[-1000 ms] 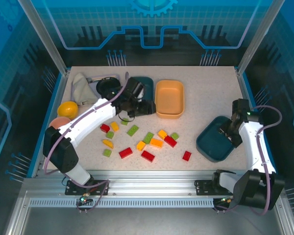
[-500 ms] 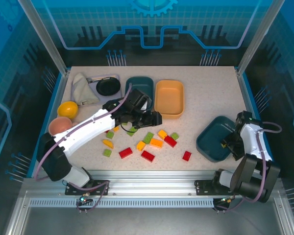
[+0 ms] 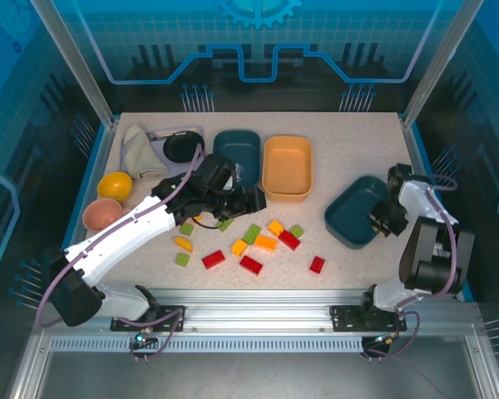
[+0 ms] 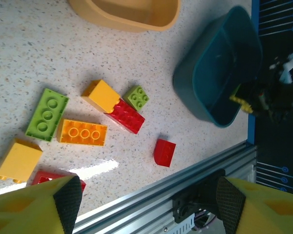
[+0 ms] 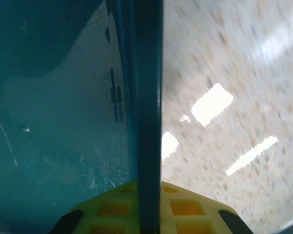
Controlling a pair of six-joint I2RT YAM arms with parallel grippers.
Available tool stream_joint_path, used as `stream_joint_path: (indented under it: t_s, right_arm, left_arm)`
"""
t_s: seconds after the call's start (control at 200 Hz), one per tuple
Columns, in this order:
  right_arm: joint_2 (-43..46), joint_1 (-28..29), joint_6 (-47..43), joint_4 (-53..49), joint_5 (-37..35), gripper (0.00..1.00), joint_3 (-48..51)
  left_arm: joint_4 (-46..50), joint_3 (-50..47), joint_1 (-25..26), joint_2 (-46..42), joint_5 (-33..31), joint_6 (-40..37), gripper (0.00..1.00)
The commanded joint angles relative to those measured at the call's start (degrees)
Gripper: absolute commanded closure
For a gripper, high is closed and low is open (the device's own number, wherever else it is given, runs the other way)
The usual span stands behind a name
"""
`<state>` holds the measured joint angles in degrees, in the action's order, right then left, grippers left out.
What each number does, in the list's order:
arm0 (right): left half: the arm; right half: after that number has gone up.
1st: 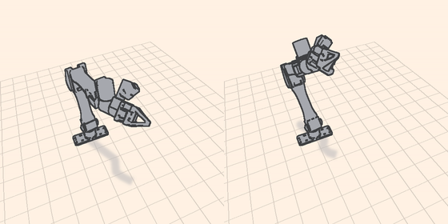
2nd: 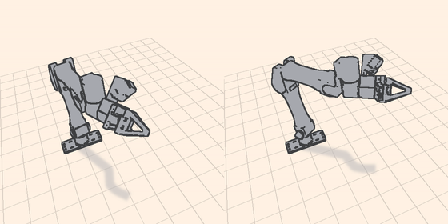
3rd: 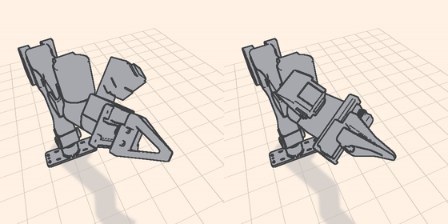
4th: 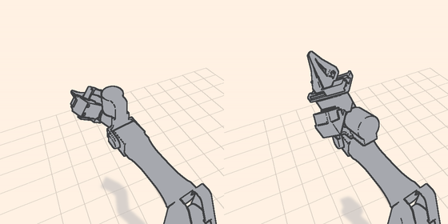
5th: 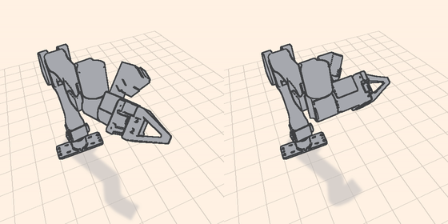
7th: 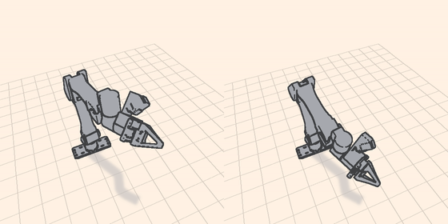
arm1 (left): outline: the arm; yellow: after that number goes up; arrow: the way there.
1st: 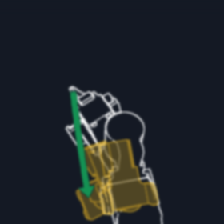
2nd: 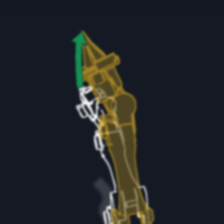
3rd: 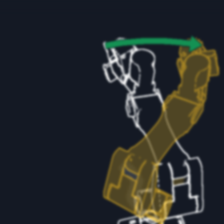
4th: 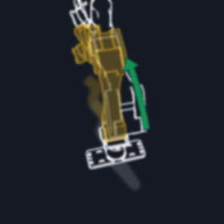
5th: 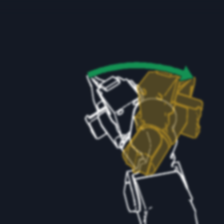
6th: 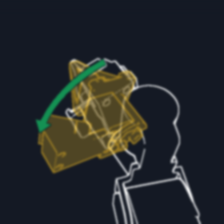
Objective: Sort the legos into containers by color
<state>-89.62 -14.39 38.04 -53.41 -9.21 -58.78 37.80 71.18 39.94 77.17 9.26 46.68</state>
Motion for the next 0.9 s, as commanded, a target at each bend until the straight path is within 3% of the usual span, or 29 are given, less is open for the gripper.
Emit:
stream_joint_path:
  t_s: [0.0,0.21,0.64,0.735,0.895]
  right_arm:
    - [-8.14,0.82,-7.75,1.29,-3.73,0.99,-9.94]
    - [-24.18,5.3,-23.53,-4.42,-5.11,1.0,-30.36]
    - [-35.51,10.67,-33.69,-6.57,-3.54,0.98,-44.6]
    - [-36.03,11.13,-33.63,-6.58,-3.4,0.91,-44.75]
    - [-33.67,11.43,-31.11,-6.03,-5.37,0.67,-44.14]
  left_arm:
    - [2.81,0.56,-1.08,-1.5,-1.67,0.25,0.24]
    - [6.17,0.72,-4.98,-3.08,-2.92,-1.59,0.24]
    - [7.11,-0.54,-7.07,-4.34,-4.21,-1.15,0.24]
    - [7.29,-0.28,-7.0,-4.07,-4.5,-1.15,0.24]
    - [7.2,0.29,-7.04,-3.26,-4.57,-1.15,0.23]
